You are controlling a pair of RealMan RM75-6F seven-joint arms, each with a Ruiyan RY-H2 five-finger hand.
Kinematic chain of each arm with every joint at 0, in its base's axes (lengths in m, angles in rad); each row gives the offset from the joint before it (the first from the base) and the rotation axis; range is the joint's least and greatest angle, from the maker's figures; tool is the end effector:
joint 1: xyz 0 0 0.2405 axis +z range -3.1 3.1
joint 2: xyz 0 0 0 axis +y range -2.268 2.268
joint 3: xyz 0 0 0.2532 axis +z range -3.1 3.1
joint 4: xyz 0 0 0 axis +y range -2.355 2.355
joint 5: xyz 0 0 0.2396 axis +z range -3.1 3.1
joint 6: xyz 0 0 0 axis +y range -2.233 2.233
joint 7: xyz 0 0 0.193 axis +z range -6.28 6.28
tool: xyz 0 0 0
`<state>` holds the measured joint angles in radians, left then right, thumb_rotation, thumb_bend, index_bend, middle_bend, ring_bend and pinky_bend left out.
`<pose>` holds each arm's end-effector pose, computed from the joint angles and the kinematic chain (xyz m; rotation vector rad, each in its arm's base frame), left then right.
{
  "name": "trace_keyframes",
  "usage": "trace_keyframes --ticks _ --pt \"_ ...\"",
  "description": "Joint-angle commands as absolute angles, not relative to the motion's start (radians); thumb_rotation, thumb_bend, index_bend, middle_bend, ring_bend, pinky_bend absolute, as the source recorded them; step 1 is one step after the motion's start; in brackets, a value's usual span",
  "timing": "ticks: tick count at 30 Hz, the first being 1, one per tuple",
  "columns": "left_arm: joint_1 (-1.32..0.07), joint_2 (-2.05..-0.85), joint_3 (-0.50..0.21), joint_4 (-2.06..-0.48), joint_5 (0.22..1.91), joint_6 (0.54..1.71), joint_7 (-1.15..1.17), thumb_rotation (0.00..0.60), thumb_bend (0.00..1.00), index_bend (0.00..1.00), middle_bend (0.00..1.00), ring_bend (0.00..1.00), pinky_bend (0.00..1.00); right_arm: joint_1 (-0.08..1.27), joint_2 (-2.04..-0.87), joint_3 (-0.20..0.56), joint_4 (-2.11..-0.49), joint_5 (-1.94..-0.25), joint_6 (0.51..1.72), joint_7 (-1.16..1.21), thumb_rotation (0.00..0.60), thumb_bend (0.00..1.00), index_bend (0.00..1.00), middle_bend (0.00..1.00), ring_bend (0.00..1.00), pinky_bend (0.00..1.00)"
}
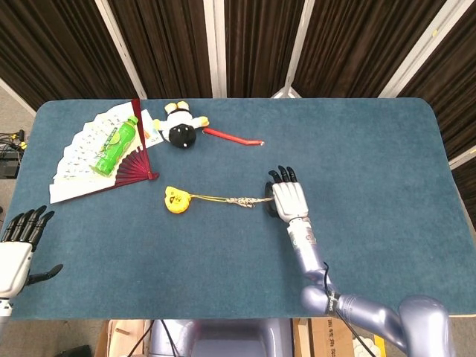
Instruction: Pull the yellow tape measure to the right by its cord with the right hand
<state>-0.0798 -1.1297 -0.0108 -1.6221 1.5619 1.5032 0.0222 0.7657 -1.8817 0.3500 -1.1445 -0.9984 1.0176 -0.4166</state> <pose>-0.3091 0.2206 0.1175 -1.4476 -0.8954 -0.9207 -0.1250 -0.4302 -0.1046 1.5934 -1.0346 0.9577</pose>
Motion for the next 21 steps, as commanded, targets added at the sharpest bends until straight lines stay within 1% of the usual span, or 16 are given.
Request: trace_keyframes --ticks 1,8,12,21 --pt "-0.08 -1.129 -0.011 -1.622 1.561 1.502 0.022 0.6 0.0 0.0 0.0 0.0 0.0 0.769 -1.885 0.35 -1.139 -1.001 1.018 -0.411 0.6 0.41 0.53 0.2 0.01 0.02" --pt "-0.08 -1.129 -0.011 -1.623 1.559 1.502 0.023 0.6 0.0 0.0 0.0 0.0 0.0 0.774 -1.894 0.35 -1.12 -0.995 1.012 -0.404 0.6 0.42 0.53 0.2 0.01 0.02" --pt "-0.08 -1.129 -0.011 -1.623 1.556 1.5 0.022 0.6 0.0 0.0 0.0 0.0 0.0 0.776 -1.896 0.346 -1.11 -0.996 1.01 -0.403 0.6 0.45 0.53 0.2 0.01 0.02" --pt "-0.08 -1.128 -0.012 -1.623 1.555 1.502 0.018 0.6 0.0 0.0 0.0 0.0 0.0 0.776 -1.901 0.345 -1.106 -0.988 1.013 -0.404 0.6 0.44 0.53 0.2 0.01 0.02"
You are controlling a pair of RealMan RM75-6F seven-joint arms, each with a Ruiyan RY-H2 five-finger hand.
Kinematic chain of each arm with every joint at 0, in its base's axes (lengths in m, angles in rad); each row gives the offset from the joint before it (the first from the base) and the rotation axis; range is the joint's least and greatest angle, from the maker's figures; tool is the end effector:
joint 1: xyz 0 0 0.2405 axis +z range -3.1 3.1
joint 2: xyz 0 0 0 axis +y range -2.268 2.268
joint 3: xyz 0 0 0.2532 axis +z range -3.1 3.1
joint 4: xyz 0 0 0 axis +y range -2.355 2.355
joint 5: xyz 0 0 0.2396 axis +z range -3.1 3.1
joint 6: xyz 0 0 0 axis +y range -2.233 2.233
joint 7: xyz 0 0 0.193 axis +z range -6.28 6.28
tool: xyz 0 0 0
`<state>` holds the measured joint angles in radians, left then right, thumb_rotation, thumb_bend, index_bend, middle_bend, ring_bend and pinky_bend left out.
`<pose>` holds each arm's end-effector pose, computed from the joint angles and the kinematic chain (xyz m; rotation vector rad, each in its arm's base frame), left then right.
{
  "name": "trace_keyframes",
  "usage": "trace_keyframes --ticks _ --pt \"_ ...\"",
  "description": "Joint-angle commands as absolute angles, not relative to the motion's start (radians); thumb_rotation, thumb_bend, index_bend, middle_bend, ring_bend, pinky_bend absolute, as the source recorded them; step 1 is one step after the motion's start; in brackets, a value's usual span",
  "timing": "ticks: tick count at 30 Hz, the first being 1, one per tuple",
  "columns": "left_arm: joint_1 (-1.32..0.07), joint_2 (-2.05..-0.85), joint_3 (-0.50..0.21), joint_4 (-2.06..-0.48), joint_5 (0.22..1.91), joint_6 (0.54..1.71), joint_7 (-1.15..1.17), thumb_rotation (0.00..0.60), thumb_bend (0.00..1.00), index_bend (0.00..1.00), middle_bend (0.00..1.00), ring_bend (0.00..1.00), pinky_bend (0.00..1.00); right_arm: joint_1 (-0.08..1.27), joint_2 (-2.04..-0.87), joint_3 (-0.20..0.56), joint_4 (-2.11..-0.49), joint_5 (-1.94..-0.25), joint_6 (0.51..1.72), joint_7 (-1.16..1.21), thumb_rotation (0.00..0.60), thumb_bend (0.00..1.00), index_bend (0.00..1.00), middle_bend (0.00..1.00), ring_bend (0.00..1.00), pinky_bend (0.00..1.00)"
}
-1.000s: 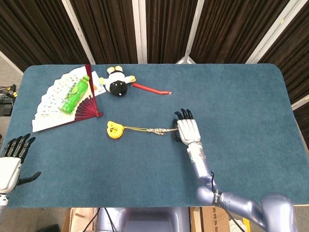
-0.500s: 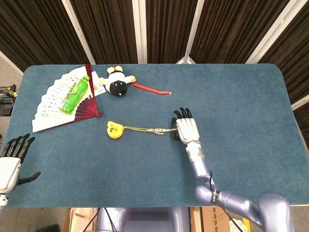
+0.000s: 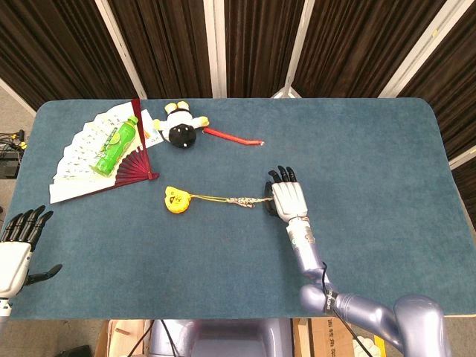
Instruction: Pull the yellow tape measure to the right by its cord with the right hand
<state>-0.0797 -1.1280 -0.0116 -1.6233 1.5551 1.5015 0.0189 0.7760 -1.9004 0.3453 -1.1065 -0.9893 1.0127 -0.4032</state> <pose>-0.3103 0.2208 0.1182 -1.4413 -0.9012 -0.9186 -0.1286 -0.4324 -0.1095 1.5879 -1.0419 0.9471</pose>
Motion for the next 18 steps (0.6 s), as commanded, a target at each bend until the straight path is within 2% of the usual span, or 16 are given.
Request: trace_keyframes --ticks 1,7,12,18 --pt "-0.08 -1.128 -0.012 -1.623 1.555 1.502 0.017 0.6 0.0 0.0 0.0 0.0 0.0 0.776 -1.901 0.345 -1.107 -0.987 1.014 -0.405 0.6 0.45 0.53 0.2 0.01 0.02" --pt "-0.079 -1.127 -0.011 -1.623 1.558 1.504 0.017 0.6 0.0 0.0 0.0 0.0 0.0 0.775 -1.901 0.344 -1.109 -0.984 1.017 -0.407 0.6 0.45 0.54 0.21 0.01 0.02" --pt "-0.079 -1.127 -0.01 -1.623 1.56 1.505 0.017 0.6 0.0 0.0 0.0 0.0 0.0 0.774 -1.901 0.342 -1.109 -0.985 1.022 -0.408 0.6 0.45 0.6 0.23 0.02 0.02" --pt "-0.078 -1.127 -0.009 -1.623 1.561 1.507 0.016 0.6 0.0 0.0 0.0 0.0 0.0 0.772 -1.904 0.341 -1.105 -0.977 1.02 -0.407 0.6 0.45 0.62 0.24 0.02 0.02"
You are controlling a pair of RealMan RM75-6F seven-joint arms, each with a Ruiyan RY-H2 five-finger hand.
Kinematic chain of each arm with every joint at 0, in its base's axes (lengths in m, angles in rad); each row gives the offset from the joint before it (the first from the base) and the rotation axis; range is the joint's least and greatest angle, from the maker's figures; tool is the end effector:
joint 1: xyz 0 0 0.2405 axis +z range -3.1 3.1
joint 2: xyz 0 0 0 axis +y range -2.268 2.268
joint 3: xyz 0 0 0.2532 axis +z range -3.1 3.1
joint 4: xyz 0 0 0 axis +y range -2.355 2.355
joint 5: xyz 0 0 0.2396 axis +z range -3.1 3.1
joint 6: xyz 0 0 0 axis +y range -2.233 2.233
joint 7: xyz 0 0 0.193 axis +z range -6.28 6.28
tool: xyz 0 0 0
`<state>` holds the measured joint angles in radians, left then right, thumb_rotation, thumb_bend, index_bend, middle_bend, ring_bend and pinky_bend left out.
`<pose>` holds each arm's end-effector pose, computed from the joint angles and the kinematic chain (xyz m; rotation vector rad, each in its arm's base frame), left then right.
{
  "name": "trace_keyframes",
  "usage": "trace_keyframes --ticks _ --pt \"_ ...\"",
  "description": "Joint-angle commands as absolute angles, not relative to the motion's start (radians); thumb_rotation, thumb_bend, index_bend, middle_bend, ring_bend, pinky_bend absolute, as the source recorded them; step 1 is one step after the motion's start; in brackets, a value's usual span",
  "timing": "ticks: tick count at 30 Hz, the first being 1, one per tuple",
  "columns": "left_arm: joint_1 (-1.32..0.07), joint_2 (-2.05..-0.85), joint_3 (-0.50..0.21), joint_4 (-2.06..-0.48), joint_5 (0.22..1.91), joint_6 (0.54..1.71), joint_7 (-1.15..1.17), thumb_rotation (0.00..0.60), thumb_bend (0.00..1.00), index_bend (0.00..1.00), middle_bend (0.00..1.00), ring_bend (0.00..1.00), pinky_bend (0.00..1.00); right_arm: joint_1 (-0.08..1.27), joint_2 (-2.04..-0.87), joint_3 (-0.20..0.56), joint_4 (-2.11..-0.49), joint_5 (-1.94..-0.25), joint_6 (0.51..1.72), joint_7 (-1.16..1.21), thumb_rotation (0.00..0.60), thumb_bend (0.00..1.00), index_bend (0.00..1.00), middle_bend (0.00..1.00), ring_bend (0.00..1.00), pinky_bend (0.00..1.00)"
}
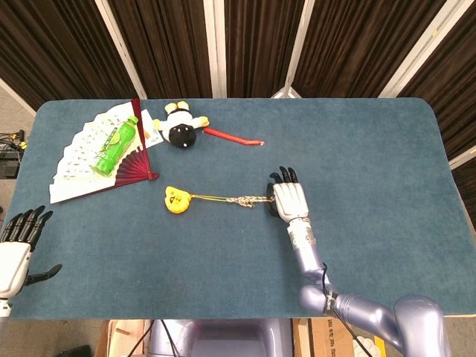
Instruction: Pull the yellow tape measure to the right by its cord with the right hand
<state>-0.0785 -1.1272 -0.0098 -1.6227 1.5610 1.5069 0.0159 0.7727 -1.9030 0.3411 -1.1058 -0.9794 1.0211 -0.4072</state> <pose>-0.3095 0.2200 0.1188 -1.4429 -0.8982 -0.9242 -0.1317 -0.4311 -0.1098 1.5781 -1.0466 0.9393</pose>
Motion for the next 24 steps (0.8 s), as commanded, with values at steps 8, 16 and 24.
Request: trace_keyframes --ticks 8,16,24 --pt "-0.079 -1.126 -0.01 -1.623 1.558 1.504 0.011 0.6 0.0 0.0 0.0 0.0 0.0 0.773 -1.901 0.343 -1.113 -0.982 1.029 -0.405 0.6 0.46 0.65 0.25 0.02 0.02" --pt "-0.079 -1.126 -0.008 -1.623 1.561 1.504 0.011 0.6 0.0 0.0 0.0 0.0 0.0 0.763 -1.867 0.337 -1.16 -1.002 1.047 -0.408 0.6 0.47 0.67 0.26 0.03 0.02" --pt "-0.079 -1.127 -0.007 -1.622 1.568 1.509 0.019 0.6 0.0 0.0 0.0 0.0 0.0 0.729 -1.796 0.321 -1.25 -1.014 1.069 -0.413 0.6 0.48 0.68 0.26 0.03 0.02"
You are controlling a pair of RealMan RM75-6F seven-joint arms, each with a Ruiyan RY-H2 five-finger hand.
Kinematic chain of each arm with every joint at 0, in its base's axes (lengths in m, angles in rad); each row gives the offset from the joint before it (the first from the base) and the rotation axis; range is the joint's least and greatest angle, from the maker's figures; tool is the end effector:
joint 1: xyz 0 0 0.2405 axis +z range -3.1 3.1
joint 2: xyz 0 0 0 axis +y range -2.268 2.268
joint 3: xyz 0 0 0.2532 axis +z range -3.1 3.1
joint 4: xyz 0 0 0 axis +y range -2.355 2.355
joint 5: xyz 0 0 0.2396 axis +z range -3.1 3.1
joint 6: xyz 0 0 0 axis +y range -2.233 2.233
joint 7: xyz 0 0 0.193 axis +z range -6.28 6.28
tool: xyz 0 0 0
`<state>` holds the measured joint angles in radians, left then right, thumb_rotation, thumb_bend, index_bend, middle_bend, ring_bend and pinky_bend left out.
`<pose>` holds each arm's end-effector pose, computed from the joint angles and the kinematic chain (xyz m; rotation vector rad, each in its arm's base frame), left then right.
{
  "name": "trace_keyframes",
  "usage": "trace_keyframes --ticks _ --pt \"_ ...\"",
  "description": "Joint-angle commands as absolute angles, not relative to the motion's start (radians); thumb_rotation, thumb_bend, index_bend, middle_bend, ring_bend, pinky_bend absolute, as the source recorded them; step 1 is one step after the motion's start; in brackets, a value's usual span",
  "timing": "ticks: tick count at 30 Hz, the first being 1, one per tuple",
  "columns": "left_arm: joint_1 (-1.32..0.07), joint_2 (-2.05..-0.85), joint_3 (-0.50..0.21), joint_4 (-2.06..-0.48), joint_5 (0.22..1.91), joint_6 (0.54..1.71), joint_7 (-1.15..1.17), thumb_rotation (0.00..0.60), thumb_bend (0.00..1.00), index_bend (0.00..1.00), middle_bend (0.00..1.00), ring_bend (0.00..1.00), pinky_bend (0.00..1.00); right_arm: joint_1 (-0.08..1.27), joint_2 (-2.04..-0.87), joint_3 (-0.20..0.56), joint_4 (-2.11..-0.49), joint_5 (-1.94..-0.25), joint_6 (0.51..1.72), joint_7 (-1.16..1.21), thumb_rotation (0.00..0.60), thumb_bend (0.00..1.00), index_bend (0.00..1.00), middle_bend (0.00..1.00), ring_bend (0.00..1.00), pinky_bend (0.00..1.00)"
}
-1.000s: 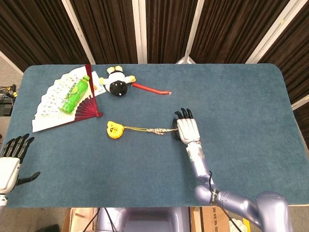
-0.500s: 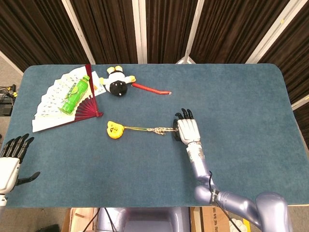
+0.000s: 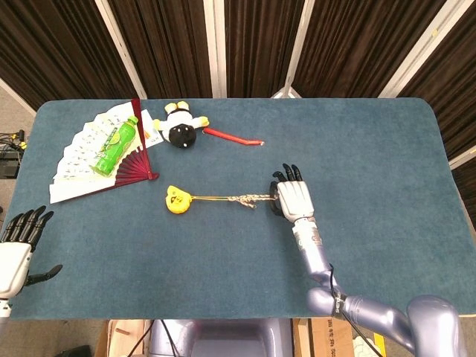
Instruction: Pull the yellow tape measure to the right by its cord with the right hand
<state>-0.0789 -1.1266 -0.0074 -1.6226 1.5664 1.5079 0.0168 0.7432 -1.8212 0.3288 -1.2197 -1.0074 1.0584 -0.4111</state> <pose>-0.3087 0.2195 0.1183 -1.4490 -0.8955 -0.9252 -0.1294 -0.4258 -0.0866 1.5792 -1.0151 0.9781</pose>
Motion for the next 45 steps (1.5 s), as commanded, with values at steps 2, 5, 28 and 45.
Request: trace_keyframes --ticks 2,5,28,45 --pt "-0.078 -1.128 -0.006 -1.622 1.571 1.511 0.022 0.6 0.0 0.0 0.0 0.0 0.0 0.718 -1.775 0.313 -1.274 -1.021 1.076 -0.416 0.6 0.49 0.68 0.26 0.03 0.03" --pt "-0.078 -1.129 -0.005 -1.622 1.574 1.513 0.027 0.6 0.0 0.0 0.0 0.0 0.0 0.701 -1.745 0.303 -1.309 -1.022 1.084 -0.416 0.6 0.49 0.69 0.27 0.03 0.03" --pt "-0.076 -1.136 -0.005 -1.622 1.583 1.523 0.05 0.6 0.0 0.0 0.0 0.0 0.0 0.635 -1.593 0.311 -1.332 -0.982 1.114 -0.392 0.6 0.49 0.7 0.27 0.03 0.03" --pt "-0.076 -1.144 -0.007 -1.624 1.583 1.527 0.074 0.6 0.0 0.0 0.0 0.0 0.0 0.634 -1.501 0.387 -1.212 -0.893 1.099 -0.383 0.6 0.49 0.71 0.28 0.04 0.03"
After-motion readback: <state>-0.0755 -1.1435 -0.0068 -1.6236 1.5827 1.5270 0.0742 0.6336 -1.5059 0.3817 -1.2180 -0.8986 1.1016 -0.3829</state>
